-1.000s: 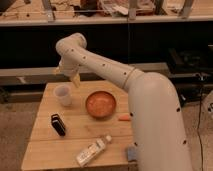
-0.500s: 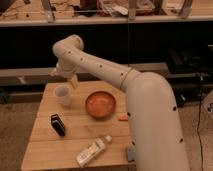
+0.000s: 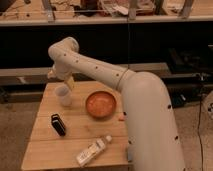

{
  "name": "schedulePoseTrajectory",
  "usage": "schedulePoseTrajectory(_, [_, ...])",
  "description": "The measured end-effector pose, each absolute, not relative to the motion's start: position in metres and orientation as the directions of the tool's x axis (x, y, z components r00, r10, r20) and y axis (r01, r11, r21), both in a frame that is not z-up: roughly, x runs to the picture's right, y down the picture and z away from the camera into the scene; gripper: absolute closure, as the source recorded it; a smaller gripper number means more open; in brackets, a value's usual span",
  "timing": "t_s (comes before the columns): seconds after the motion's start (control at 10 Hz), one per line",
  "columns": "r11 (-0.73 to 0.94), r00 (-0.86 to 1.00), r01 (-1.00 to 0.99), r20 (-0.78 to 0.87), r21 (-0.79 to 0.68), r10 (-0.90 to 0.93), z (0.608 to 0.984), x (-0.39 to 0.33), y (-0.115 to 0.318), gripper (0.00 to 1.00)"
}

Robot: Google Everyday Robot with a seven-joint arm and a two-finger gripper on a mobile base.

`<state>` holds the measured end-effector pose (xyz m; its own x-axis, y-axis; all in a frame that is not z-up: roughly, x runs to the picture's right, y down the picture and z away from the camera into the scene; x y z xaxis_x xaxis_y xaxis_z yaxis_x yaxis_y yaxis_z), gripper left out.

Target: Knock the eraser over

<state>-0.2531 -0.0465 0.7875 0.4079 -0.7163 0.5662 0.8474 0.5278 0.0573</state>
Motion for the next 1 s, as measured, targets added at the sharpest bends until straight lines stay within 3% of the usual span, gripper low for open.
schedulePoseTrajectory(0.6, [0.48,0.354,0.873,0.567,0.085,-0.744,0.783,-0.292,-0.025,0.2])
schedulePoseTrajectory(0.7, [0.477,0.349,0.874,0.57,0.089,-0.744,0.781,-0.295,-0.022,0.23])
schedulePoseTrajectory(0.9, [0.472,0.341,0.876,0.569,0.095,-0.748,0.785,-0.298,-0.017,0.4])
schedulePoseTrajectory(1.0, [0.465,0.33,0.879,0.572,0.103,-0.751,0.784,-0.302,-0.013,0.42])
